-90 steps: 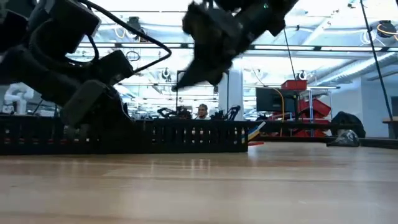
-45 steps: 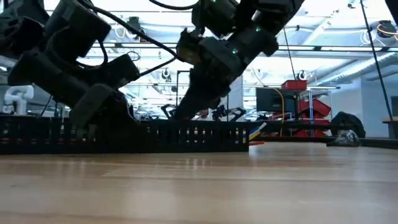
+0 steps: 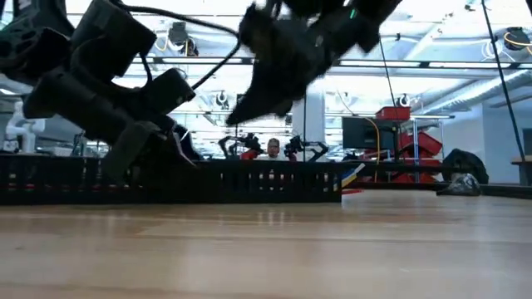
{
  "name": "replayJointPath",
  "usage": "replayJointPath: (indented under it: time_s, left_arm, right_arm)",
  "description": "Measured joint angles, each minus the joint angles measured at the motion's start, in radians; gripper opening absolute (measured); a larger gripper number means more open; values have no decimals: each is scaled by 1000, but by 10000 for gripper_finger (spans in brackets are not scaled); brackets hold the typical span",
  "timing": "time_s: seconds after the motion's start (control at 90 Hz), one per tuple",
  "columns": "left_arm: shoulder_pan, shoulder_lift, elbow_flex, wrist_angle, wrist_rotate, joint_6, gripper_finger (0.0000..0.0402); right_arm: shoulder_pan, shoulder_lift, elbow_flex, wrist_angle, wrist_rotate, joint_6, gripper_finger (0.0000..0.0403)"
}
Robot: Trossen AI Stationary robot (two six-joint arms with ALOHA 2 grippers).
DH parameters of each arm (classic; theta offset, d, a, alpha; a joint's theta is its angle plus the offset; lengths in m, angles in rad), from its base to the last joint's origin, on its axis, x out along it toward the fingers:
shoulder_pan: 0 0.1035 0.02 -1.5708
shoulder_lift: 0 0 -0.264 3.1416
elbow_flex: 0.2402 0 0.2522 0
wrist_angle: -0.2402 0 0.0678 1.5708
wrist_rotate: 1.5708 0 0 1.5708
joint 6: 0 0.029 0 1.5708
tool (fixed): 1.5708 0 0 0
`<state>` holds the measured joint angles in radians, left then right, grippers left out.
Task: Ziptie cables
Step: Close the black cable duct
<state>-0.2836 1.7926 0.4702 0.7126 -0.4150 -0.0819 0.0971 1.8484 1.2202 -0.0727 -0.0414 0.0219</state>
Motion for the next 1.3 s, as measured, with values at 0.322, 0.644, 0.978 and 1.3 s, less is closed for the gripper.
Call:
replayJointPath:
  time_s: [0.322,0.644,0.978,1.3]
  left_arm:
    - [-1,-87,27,-117,-48,-19,307]
    - [-7,-192,28,-313,-56,-157,309]
    - [-29,-175,25,-347,-71,-225,306]
    - [-31,-174,13,-401,-63,-236,266]
  right_arm:
    - [-21,-35,0,-176,73,-10,0]
    - [-25,-15,0,-184,71,-10,0]
    - [-31,-13,-23,-151,68,-8,0]
    - [-79,15,-93,43,-3,15,0]
